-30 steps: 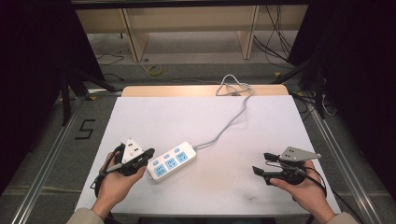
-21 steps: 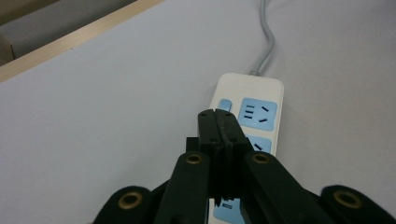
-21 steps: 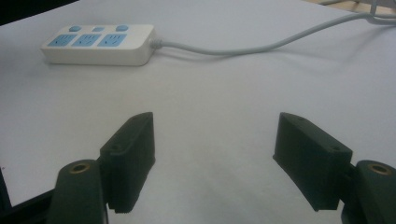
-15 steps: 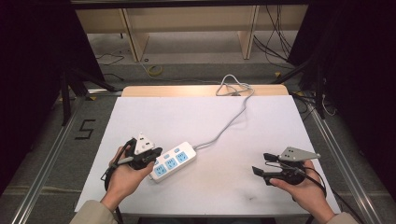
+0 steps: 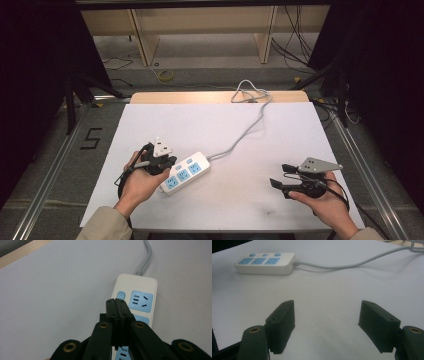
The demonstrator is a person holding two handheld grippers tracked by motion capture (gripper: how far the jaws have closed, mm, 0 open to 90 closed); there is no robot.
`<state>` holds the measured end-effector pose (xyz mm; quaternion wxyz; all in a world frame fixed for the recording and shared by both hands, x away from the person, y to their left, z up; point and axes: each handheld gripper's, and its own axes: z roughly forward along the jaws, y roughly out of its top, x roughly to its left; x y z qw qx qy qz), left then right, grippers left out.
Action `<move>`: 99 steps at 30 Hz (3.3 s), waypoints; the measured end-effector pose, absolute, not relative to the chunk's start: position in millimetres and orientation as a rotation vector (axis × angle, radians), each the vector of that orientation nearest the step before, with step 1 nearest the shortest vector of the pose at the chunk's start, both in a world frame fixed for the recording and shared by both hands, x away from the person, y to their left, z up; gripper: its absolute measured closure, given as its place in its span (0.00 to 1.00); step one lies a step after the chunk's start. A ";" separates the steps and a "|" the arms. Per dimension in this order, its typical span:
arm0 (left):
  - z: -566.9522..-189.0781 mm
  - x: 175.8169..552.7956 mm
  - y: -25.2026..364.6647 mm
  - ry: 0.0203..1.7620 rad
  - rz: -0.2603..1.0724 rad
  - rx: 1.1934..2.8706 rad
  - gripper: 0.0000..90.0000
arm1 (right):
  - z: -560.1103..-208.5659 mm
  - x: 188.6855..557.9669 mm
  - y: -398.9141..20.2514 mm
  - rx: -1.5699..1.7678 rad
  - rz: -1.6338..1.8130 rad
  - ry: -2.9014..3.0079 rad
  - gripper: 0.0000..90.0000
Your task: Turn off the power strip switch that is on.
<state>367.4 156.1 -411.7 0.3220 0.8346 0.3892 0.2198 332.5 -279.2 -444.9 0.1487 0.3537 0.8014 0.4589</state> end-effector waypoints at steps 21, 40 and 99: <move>-419.2 382.3 146.0 1.061 0.530 2.272 1.00 | -445.4 333.0 -278.0 1.011 1.317 2.310 0.32; -431.0 397.4 139.2 1.072 0.475 2.369 1.00 | -445.6 332.9 -277.6 1.010 1.314 2.313 0.32; -441.4 409.5 124.2 1.061 0.444 2.526 1.00 | -446.1 332.2 -276.5 1.008 1.310 2.323 0.32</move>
